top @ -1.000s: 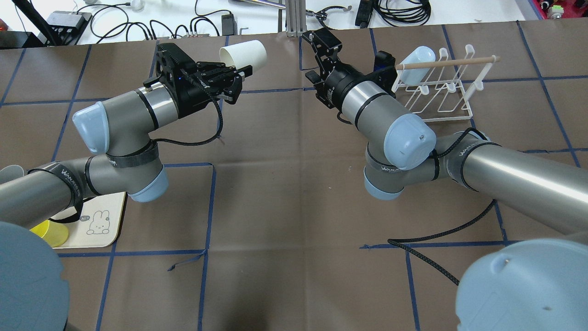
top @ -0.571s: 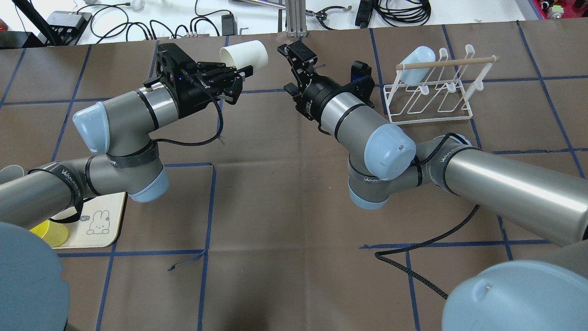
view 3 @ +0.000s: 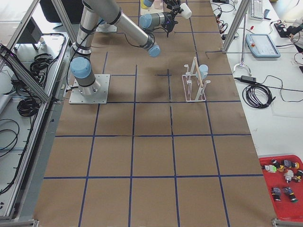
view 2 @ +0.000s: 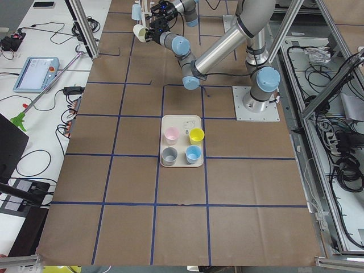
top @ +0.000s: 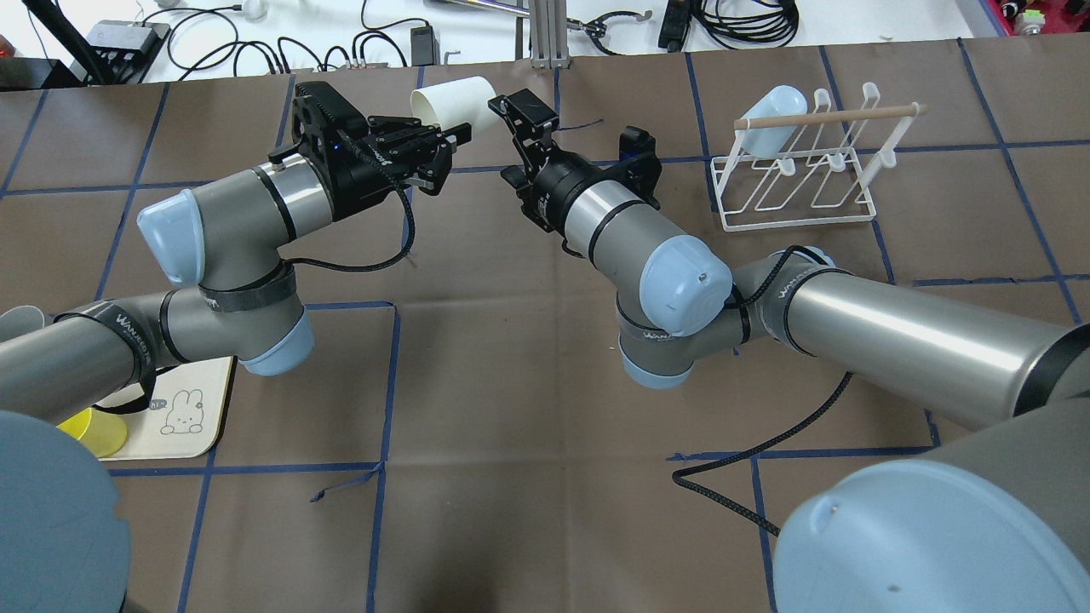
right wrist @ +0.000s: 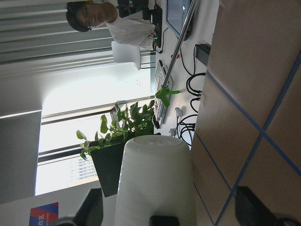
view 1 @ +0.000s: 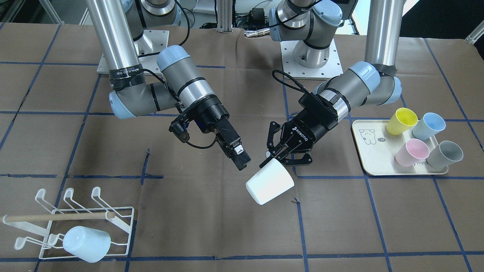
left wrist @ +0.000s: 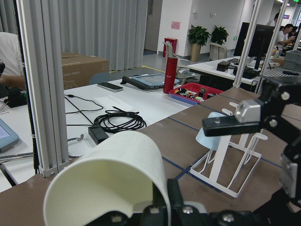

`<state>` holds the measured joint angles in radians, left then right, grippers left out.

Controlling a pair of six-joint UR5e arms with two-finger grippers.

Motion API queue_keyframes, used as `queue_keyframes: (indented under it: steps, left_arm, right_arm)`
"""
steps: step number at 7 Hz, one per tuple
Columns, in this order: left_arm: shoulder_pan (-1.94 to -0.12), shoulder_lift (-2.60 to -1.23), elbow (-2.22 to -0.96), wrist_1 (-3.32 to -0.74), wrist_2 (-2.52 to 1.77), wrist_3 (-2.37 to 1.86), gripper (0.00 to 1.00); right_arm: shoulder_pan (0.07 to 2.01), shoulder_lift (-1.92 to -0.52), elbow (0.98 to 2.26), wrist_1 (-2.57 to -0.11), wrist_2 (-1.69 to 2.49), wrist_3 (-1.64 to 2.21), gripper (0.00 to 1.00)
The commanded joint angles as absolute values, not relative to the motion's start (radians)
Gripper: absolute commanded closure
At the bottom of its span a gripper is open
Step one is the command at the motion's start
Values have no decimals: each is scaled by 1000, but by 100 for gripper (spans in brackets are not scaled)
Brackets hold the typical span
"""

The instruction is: Transfer IKEA cup to right arm and place on rack

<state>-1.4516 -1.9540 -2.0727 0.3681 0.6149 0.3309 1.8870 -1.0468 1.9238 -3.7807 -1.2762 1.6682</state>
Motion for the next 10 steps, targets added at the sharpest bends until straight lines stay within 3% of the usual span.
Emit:
queue_keyframes:
  steps: [1,10]
  left_arm:
    - [-1489,-1951,-2072,368,620,330,100]
    - [-1491,-1945,-2071,368,623,330,100]
  right_arm:
    - [1887,-1016,1863,-3781,-1273,1706,1]
    - [1871,-956,1793,-3780,-1267,1710,1]
